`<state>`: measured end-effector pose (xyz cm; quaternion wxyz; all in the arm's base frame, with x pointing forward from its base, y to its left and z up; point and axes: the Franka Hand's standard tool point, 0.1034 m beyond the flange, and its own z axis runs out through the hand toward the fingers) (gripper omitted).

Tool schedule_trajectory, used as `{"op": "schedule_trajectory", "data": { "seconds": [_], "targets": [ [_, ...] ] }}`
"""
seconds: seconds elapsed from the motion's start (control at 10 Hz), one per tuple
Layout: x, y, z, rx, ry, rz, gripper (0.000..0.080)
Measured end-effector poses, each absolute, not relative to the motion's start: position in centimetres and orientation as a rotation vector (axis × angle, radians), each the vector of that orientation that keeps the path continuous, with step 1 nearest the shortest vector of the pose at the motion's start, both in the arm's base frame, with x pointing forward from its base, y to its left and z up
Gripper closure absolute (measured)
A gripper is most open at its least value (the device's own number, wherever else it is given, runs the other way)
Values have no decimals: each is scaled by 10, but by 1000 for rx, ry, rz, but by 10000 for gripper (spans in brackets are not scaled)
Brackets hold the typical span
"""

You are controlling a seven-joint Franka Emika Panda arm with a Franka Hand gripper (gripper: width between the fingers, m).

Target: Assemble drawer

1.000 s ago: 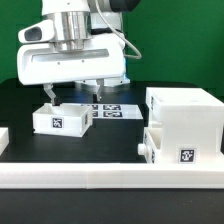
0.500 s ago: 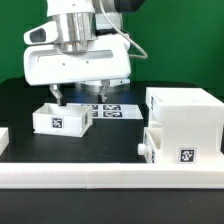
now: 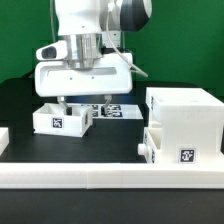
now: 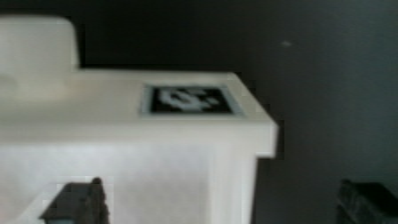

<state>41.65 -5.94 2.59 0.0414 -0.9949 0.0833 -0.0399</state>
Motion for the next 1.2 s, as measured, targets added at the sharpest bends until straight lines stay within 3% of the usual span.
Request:
{"op": "schedule_trajectory", "data": {
  "seconds": [0.4, 0.6, 1.2],
  "targets": [
    [415, -58, 24, -3047, 244, -120, 151],
    [409, -57, 12, -3048, 249, -114, 151],
    [405, -54, 5, -3053, 213, -116, 151]
  ]
}}
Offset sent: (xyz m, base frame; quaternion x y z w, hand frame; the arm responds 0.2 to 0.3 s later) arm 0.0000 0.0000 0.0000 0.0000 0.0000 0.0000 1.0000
